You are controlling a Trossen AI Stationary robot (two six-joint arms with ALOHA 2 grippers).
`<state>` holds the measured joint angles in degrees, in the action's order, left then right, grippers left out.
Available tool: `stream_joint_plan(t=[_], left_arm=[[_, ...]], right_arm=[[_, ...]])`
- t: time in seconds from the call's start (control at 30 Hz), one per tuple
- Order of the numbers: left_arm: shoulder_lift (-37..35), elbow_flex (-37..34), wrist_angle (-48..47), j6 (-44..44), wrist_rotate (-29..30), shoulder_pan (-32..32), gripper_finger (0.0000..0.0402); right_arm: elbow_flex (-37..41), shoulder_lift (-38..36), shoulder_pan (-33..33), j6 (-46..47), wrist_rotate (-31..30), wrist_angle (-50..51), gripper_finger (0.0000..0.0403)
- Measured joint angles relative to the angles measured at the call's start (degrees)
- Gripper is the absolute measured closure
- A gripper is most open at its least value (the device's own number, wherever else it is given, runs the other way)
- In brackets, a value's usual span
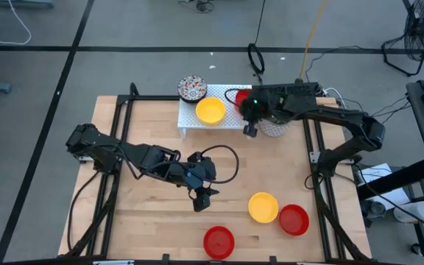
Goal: Pick & Place Mini bowls
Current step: Put the red bowl on the shelf, then stack the red bowl on the red bowl on the shelf
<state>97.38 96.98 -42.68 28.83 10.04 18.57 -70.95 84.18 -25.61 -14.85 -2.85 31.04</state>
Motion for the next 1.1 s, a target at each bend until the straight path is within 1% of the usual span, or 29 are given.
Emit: stream_joint_plan(t=[0.13,0.27,0.37,0.53,0.63,0.83,0.93,1.03,1.1], left_arm=[[0.0,0.0,0.0,-0.2,0.0,0.0,0.0172],[0.0,0.0,0.0,-0.2,0.0,0.0,0.0172],[0.0,0.0,-0.1,-0.1,-0.1,0.1,0.0172],[0.0,0.0,-0.2,0.0,-0.1,0.1,0.0172],[0.0,0.0,-0.4,0.0,-0.1,0.1,0.0172],[0.0,0.0,-0.5,0.0,-0.1,0.1,0.0172],[0.0,0.0,-0.6,0.0,-0.1,0.1,0.0172],[0.0,0.0,-0.9,-0.4,-0.3,0.1,0.0172],[0.0,0.0,-1.0,-1.1,-1.1,0.1,0.0172]], right_arm=[[-4.3,3.5,-0.7,-0.9,0.0,-0.3,0.0401],[-6.6,5.9,-1.5,-0.9,0.0,-0.3,0.0389],[-6.8,7.1,-2.7,-0.9,0.0,-0.2,0.0379],[-6.9,8.2,-4.2,-0.9,0.0,-3.1,0.0362],[-7.0,8.1,-4.5,-0.9,-0.1,-6.5,0.034],[-7.0,6.0,-4.3,-0.9,0.0,-8.9,0.0267],[-6.9,3.6,-3.5,-0.4,-0.1,-7.6,0.0236],[-6.9,-0.8,-1.7,2.1,0.2,-4.2,0.0223],[-7.0,-3.8,0.3,2.8,1.8,-1.5,0.0222]])
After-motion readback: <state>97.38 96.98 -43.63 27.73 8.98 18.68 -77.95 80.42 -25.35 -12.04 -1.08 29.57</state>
